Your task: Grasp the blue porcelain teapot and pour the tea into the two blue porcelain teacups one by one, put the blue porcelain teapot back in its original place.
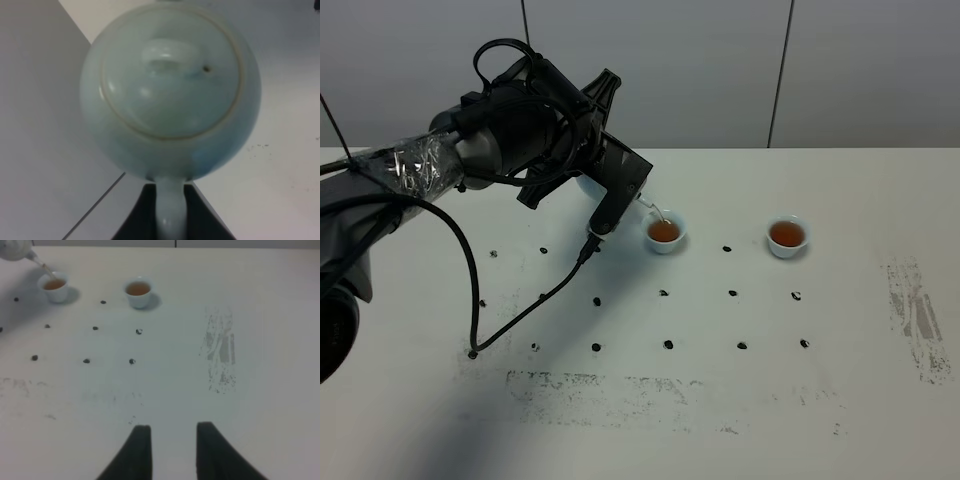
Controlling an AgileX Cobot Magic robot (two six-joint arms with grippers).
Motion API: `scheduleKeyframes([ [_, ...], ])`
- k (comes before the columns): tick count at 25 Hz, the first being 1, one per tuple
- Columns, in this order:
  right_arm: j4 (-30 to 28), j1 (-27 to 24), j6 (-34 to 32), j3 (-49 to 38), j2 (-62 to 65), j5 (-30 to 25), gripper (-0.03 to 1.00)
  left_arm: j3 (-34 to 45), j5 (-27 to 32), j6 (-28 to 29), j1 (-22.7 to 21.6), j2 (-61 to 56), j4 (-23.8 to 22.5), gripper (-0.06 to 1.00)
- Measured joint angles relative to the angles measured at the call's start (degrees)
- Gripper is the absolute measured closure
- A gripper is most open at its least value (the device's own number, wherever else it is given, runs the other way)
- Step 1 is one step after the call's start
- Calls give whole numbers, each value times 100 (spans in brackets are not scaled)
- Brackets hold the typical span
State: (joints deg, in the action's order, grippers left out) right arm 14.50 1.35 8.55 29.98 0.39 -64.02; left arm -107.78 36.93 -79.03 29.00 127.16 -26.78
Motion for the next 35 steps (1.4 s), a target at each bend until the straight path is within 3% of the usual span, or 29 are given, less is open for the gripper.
scheduleKeyframes([
  [15,0,0,0,0,0,0,76,0,0,5,0,0,82,87],
  [31,0,0,0,0,0,0,76,0,527,33,-253,-19,1312,87],
  [35,0,0,0,0,0,0,76,0,649,321,-327,-145,1697,87],
])
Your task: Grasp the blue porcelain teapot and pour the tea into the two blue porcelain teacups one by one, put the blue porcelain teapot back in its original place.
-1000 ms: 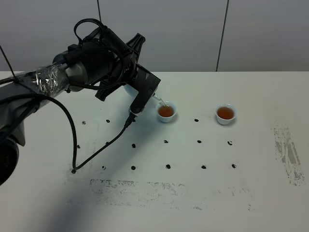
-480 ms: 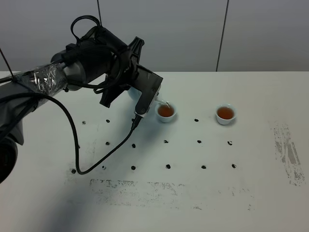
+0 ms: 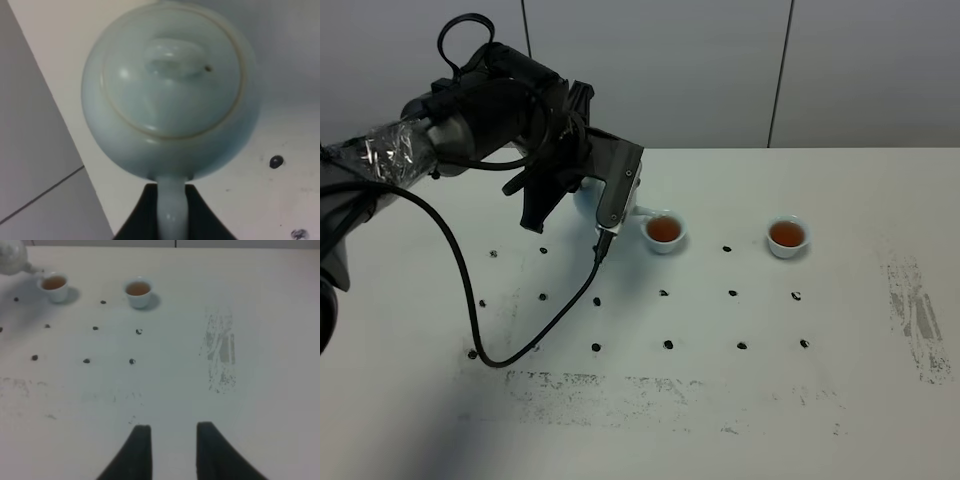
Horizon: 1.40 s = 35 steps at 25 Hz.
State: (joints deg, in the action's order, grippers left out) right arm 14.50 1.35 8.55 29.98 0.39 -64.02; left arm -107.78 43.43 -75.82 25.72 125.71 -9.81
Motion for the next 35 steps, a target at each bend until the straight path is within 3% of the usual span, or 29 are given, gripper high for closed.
scheduleKeyframes([
  [5,0,0,0,0,0,0,76,0,153,903,-154,-376,320,87],
  [8,0,0,0,0,0,0,76,211,105,1631,-286,-780,745,87],
  [13,0,0,0,0,0,0,76,1318,-178,2247,-424,-1480,1544,87],
  [19,0,0,0,0,0,0,76,2541,-935,3331,-532,-1706,2561,87],
  [27,0,0,0,0,0,0,76,3371,-1937,4468,-610,-1700,2773,87],
  [35,0,0,0,0,0,0,76,3380,-2365,4604,-601,-1390,3109,87],
])
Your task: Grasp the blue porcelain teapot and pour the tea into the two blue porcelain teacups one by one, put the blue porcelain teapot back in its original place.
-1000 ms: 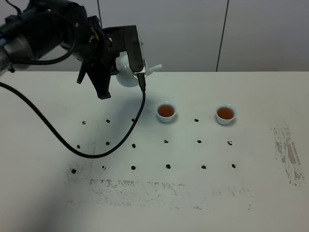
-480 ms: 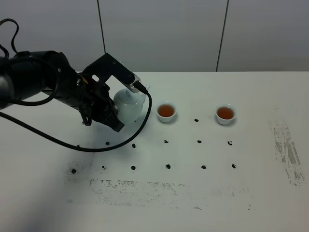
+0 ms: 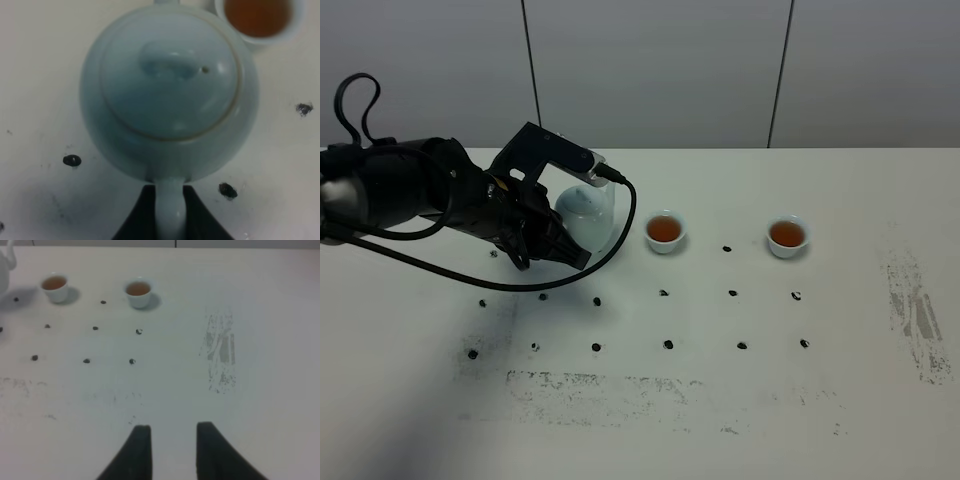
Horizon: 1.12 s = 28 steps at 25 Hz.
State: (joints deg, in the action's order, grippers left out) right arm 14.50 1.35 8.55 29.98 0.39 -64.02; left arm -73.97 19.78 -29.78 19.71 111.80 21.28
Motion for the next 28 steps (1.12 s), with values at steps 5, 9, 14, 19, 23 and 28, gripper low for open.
scheduleKeyframes([
  [5,0,0,0,0,0,0,76,0,-100,6,7,217,30,87],
  [9,0,0,0,0,0,0,76,0,-190,6,14,302,36,87],
  [14,0,0,0,0,0,0,76,0,-178,6,14,262,31,87],
  [19,0,0,0,0,0,0,76,0,-4,13,14,-200,-231,87],
  [23,0,0,0,0,0,0,76,49,221,312,14,-686,-505,87],
  [28,0,0,0,0,0,0,76,675,274,649,14,-1149,-578,87],
])
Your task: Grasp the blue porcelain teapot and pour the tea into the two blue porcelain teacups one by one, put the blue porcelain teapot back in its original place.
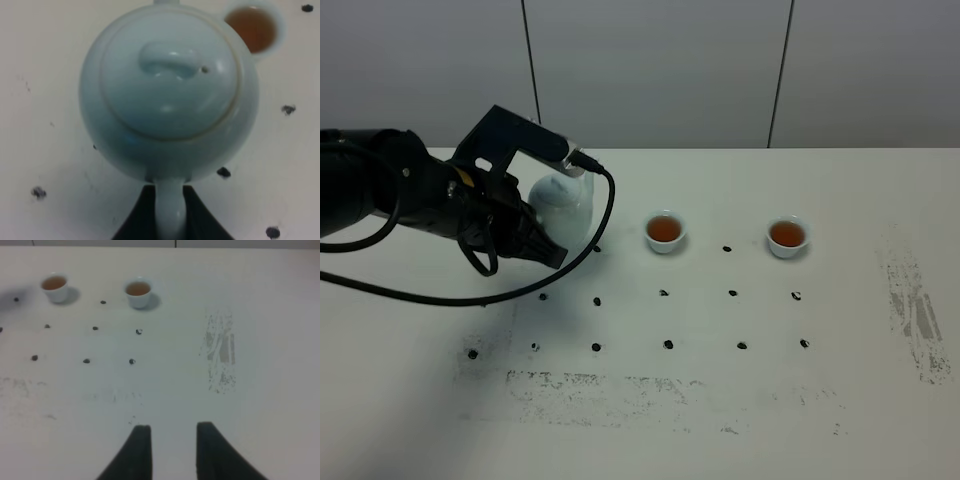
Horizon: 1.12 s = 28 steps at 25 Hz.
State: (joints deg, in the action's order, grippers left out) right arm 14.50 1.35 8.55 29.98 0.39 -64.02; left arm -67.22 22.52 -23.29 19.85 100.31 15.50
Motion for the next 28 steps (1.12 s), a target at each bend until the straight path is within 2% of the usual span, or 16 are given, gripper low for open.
scheduleKeyframes([
  [6,0,0,0,0,0,0,76,802,11,269,0,-379,11,87],
  [12,0,0,0,0,0,0,76,1431,-32,293,32,-437,5,87],
  [18,0,0,0,0,0,0,76,1718,-214,293,62,-448,-10,87],
  [28,0,0,0,0,0,0,76,1719,-259,293,65,-396,-123,87],
])
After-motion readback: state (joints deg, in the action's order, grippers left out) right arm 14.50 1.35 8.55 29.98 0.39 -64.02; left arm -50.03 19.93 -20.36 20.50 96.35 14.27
